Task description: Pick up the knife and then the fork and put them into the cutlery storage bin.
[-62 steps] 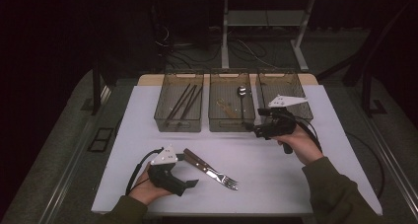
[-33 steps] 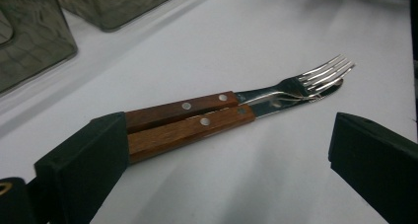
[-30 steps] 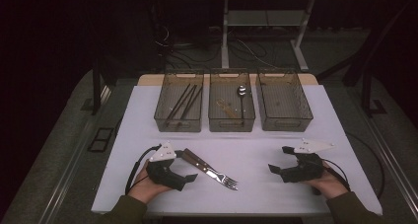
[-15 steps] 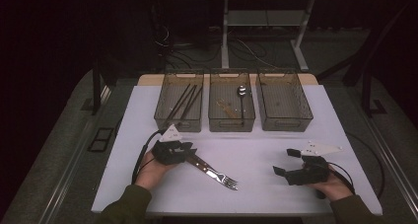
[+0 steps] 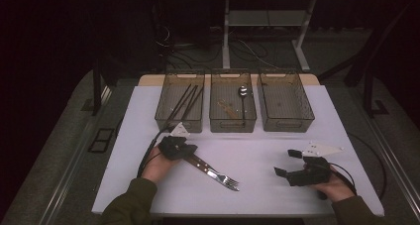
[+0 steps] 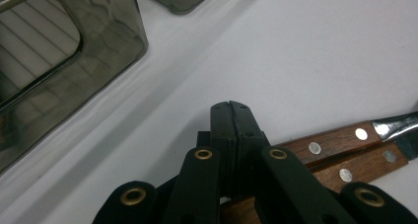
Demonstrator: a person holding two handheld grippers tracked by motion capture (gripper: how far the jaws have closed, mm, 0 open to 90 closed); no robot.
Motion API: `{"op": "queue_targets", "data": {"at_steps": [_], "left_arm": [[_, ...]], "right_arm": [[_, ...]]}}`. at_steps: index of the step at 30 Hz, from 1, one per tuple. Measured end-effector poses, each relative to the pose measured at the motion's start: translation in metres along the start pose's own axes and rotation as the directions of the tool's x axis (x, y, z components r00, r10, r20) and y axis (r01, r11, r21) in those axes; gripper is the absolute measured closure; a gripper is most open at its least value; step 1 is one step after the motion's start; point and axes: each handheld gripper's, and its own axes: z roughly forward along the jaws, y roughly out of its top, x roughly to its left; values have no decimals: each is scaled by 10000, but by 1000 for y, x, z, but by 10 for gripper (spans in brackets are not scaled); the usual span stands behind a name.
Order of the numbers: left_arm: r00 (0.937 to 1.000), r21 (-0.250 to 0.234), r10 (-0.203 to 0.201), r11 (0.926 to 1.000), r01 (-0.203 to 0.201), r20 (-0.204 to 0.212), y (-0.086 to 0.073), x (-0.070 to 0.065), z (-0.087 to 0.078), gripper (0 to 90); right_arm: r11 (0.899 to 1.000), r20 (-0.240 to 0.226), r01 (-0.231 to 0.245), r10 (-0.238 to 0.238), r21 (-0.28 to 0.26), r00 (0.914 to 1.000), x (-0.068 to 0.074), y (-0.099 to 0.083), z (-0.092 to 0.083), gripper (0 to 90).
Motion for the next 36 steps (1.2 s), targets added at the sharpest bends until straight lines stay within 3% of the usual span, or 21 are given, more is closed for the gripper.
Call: {"op": "queue_targets", "data": {"at_steps": [7, 14, 30, 32, 36], "left_arm": [[9997, 223, -114, 9997, 109, 224, -6, -1, -8, 893], [9991, 557, 46, 9984, -69, 415, -14, -5, -16, 894], [9977, 822, 5, 9966, -60, 672, -34, -25, -37, 894], [9981, 723, 31, 9974, -75, 611, -35, -28, -39, 891], [9965, -112, 96, 9999, -86, 832, -28, -31, -45, 886]], "right_arm": [[10000, 8, 86, -86, 23, 10000, 0, 0, 0, 131], [10000, 4, 66, -66, 50, 10000, 0, 0, 0, 132], [9999, -49, 85, -85, 111, 10000, 0, 0, 1, 131], [9999, -54, 79, -79, 103, 10000, 0, 0, 1, 131], [9999, -59, 80, -80, 110, 10000, 0, 0, 1, 131]]}}
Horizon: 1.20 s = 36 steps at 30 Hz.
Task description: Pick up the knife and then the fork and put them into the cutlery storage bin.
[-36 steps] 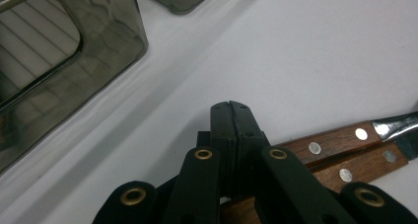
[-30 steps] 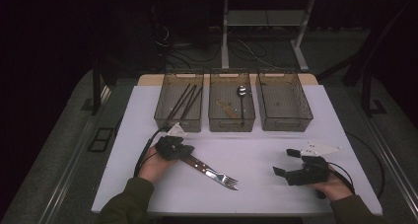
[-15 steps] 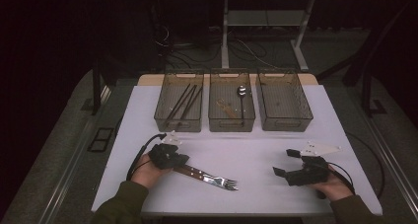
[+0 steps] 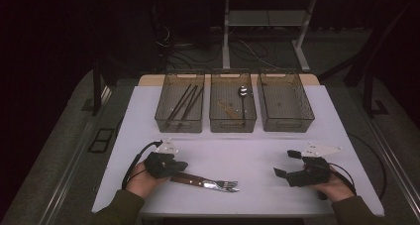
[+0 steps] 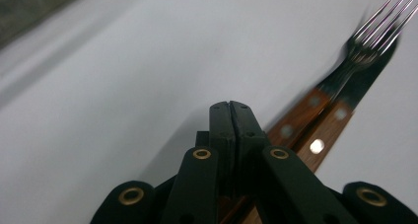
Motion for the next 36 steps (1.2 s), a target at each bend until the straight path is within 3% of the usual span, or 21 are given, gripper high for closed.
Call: {"op": "queue_targets", "data": {"at_steps": [2, 5, 11, 12, 13, 16, 20, 26, 28, 29, 30, 31, 32, 33, 35, 36], "left_arm": [[9995, -257, 55, 9997, -47, 299, 5, -8, 0, 891], [9950, -319, 475, 9985, -449, 877, 11, -25, 7, 892], [9707, 18, 1567, 9872, -1597, 1822, 21, -60, 30, 893], [9650, 159, 1804, 9823, -1867, 1902, 22, -64, 33, 893], [9659, 81, 1664, 9852, -1713, 1983, 22, -69, 37, 894], [9574, 239, 1883, 9799, -1982, 2187, 24, -77, 47, 894], [9458, 558, 2436, 9638, -2608, 2146, 26, -80, 57, 894], [9462, 309, 2608, 9620, -2714, 1914, 28, -81, 61, 897], [9392, 422, 2881, 9528, -3007, 1867, 29, -79, 61, 897], [9416, 362, 2826, 9552, -2937, 1832, 30, -80, 62, 898], [9409, 399, 2887, 9531, -3000, 1770, 31, -79, 62, 898], [9487, 265, 2683, 9607, -2764, 1674, 31, -80, 64, 898], [9502, 249, 2674, 9612, -2747, 1601, 32, -79, 65, 898], [9450, 392, 2875, 9541, -2968, 1557, 34, -76, 65, 898], [9517, 319, 2731, 9595, -2800, 1401, 37, -75, 68, 898], [9521, 423, 2754, 9582, -2831, 1328, 39, -73, 69, 897]], "right_arm": [[10000, 1, -6, 6, -5, 10000, 0, 0, 0, 132], [10000, 5, -36, 36, 16, 10000, 0, 0, 0, 131], [10000, -6, -22, 22, 7, 10000, 0, 0, 0, 131], [10000, -8, -23, 23, 9, 10000, 0, 0, 0, 131], [10000, -14, -14, 14, 12, 10000, 0, 0, 0, 131], [10000, -27, 9, -9, 9, 10000, 0, 0, 0, 132], [10000, -25, 6, -6, 15, 10000, 0, 0, 0, 132], [10000, -29, -3, 3, 39, 10000, 0, 0, 0, 132], [10000, -35, -5, 6, 41, 10000, 0, 0, 0, 131], [10000, -39, -5, 5, 40, 10000, 1, 0, 0, 132], [10000, -37, -3, 3, 43, 10000, 1, 0, 0, 132], [10000, -35, -10, 10, 51, 10000, 1, 0, 1, 132], [10000, -38, -9, 9, 62, 10000, 0, 0, 1, 132], [10000, -43, -4, 5, 55, 10000, 0, 0, 1, 132], [10000, -47, -1, 1, 57, 10000, 0, 0, 1, 132], [10000, -59, -9, 9, 65, 10000, 0, 0, 1, 132]]}}
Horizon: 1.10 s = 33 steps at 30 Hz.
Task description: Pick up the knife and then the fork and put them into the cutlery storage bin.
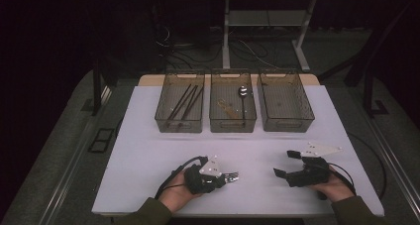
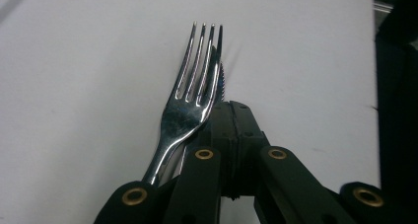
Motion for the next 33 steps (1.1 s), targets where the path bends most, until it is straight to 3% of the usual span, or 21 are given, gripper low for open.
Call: {"op": "queue_targets", "data": {"at_steps": [3, 6, 10, 12, 14, 15, 17, 20, 22, 25, 33], "left_arm": [[9996, -20, -77, 10000, 76, -283, 4, 6, 3, 898], [9977, -232, -433, 9988, 421, -524, 7, 12, 8, 897], [9964, -99, -428, 9991, 422, -729, 9, 18, 9, 897], [9939, -436, -806, 9960, 775, -754, 9, 18, 9, 895], [9949, -648, -885, 9942, 853, -490, 8, 21, 1, 894], [9919, -890, -1209, 9891, 1170, -401, 7, 21, -4, 890], [9918, -972, -1173, 9889, 1120, -500, 4, 26, -17, 845], [9862, -1190, -1495, 9829, 1404, -716, -8, 34, -35, 798], [9814, -1107, -1734, 9802, 1640, -821, -18, 41, -44, 773], [9791, -943, -1905, 9785, 1836, -707, -30, 46, -50, 758], [9836, -469, -1568, 9871, 1531, -889, -36, 46, -42, 725]], "right_arm": [[10000, -38, -4, 4, 40, 10000, 0, 0, 0, 132], [10000, -47, -3, 3, 36, 10000, 0, 0, 0, 131], [10000, -63, 11, -11, 16, 10000, 0, 0, 0, 132], [10000, -87, 26, -26, 14, 10000, 0, 0, 0, 132], [10000, -107, 41, -41, 6, 9999, 1, 0, 0, 132], [10000, -112, 36, -36, -5, 9999, 1, 0, 0, 132], [10000, -111, 28, -29, -9, 9999, 1, 0, 0, 132], [10000, -125, 37, -37, -16, 9999, 1, 0, 0, 132], [10000, -135, 34, -35, -19, 9999, 1, 0, 0, 132], [10000, -139, 46, -46, -3, 9999, 1, 1, 0, 132], [10000, -145, 51, -51, -3, 9999, 1, 0, 0, 132]]}}
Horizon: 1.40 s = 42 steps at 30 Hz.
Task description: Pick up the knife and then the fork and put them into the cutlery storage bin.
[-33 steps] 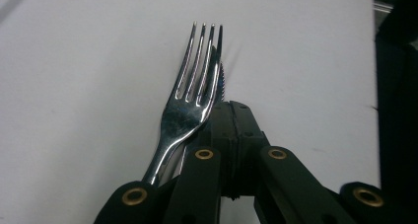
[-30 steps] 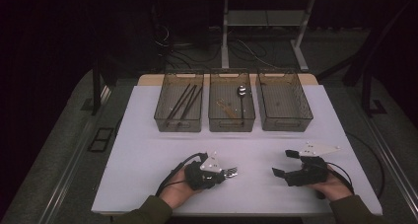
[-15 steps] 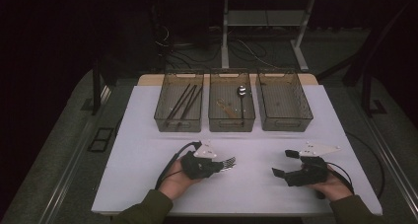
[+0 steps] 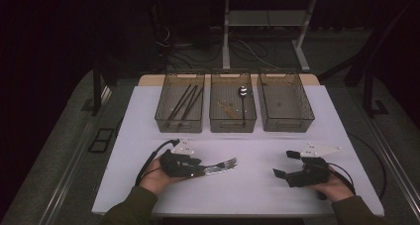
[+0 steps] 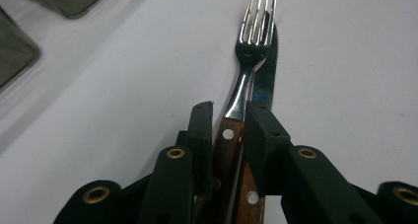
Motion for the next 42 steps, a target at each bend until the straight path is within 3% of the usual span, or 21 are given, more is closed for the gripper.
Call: {"op": "queue_targets", "data": {"at_steps": [9, 22, 26, 32, 38, 40, 42], "left_arm": [[9999, 173, -56, 9998, 57, -85, 0, 3, 13, 720], [9996, -65, 290, 9996, -290, -28, -4, 4, 13, 769], [9995, -62, 293, 9996, -292, 86, -4, 6, 13, 771], [10000, -417, 24, 9991, -21, 68, 0, 13, 11, 772], [9980, -958, -586, 9938, 560, -254, 10, 14, 0, 771], [9969, -1058, -658, 9925, 610, -422, 16, 10, -1, 771], [9968, -1138, -596, 9921, 532, -536, 23, 5, -1, 771]], "right_arm": [[10000, -3, 8, -8, 8, 10000, 0, 0, 0, 132], [10000, -29, -58, 58, -74, 10000, 0, 1, 0, 131], [9992, 59, -340, 342, -231, 9994, -2, 2, 0, 131], [9948, 145, -999, 1002, -194, 9949, -6, 5, 1, 131], [9908, -448, -1322, 1309, -272, 9904, -4, 15, 2, 130], [9881, -726, -1480, 1446, -430, 9868, -2, 21, 2, 130], [9869, -722, -1581, 1555, -316, 9852, 0, 27, 5, 149]]}}
